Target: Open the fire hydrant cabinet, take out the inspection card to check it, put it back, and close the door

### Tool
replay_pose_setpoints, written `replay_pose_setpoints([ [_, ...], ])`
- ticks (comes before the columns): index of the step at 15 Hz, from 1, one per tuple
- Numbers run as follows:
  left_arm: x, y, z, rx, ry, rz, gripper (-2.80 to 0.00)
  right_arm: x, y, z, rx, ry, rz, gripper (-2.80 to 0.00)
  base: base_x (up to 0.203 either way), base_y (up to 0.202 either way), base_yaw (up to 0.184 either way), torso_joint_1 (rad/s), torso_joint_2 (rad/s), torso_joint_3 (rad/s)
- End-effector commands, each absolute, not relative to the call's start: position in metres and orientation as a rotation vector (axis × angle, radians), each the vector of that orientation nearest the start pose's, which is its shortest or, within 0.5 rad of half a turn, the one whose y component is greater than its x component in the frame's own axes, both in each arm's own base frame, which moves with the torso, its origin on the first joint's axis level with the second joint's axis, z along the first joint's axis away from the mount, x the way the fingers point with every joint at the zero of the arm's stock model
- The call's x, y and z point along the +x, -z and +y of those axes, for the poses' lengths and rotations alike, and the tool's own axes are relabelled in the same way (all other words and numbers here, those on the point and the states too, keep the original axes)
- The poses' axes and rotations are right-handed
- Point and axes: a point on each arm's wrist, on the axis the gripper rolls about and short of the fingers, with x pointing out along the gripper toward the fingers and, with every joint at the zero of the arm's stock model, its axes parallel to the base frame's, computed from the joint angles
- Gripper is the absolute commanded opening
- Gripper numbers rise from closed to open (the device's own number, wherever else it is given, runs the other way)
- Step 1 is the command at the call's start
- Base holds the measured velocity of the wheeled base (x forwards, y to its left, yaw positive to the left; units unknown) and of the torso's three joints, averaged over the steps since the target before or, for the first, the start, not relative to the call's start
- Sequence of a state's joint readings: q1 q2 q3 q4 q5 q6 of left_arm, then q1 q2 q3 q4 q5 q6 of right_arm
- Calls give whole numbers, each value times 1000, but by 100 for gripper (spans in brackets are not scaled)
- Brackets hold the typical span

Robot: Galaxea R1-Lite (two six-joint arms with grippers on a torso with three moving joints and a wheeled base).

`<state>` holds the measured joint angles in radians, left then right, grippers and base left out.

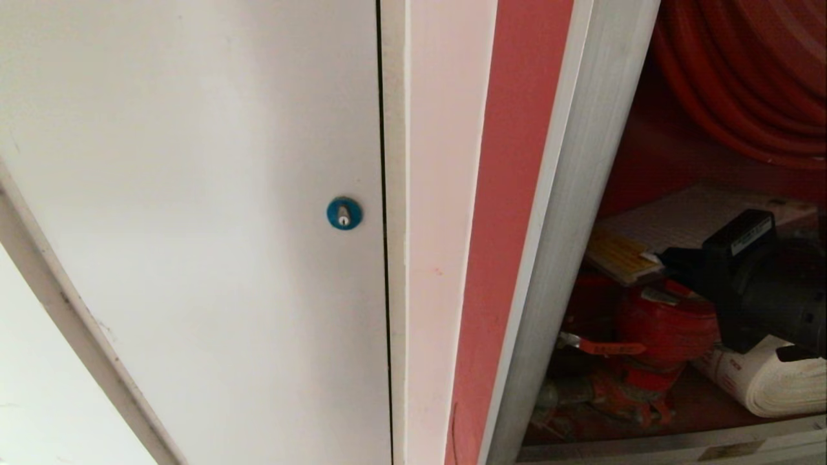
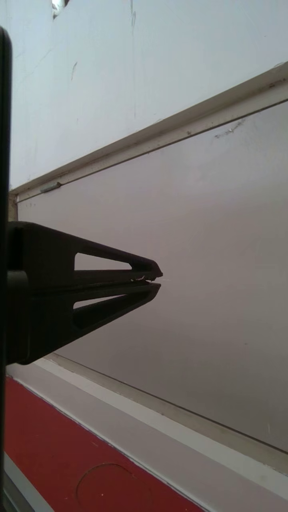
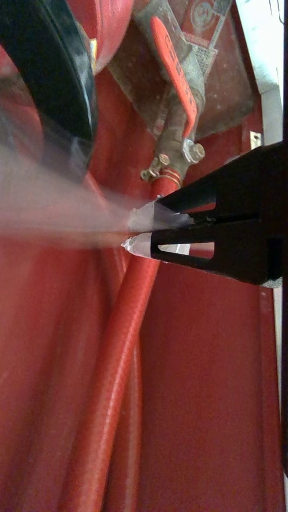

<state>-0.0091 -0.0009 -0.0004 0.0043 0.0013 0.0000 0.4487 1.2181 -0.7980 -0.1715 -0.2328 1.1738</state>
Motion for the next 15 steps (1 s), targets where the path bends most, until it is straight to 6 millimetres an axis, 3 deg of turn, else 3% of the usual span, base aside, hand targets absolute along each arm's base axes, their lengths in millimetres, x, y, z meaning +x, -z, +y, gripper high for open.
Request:
replay_pose_setpoints([
  [1, -23, -75, 0, 0, 7, 5, -280, 168, -254, 75, 1087, -51, 330, -280, 0, 0, 0, 0, 0, 0],
  [8, -23, -75, 0, 0, 7, 3, -280, 150, -261, 68, 1068, -72, 323, -280, 0, 0, 0, 0, 0, 0],
  [12, -23, -75, 0, 0, 8, 5, -280, 108, -273, 54, 1023, -160, 303, -280, 0, 0, 0, 0, 0, 0],
  [15, -23, -75, 0, 0, 7, 3, -280, 62, -280, 33, 955, -263, 285, -280, 0, 0, 0, 0, 0, 0],
])
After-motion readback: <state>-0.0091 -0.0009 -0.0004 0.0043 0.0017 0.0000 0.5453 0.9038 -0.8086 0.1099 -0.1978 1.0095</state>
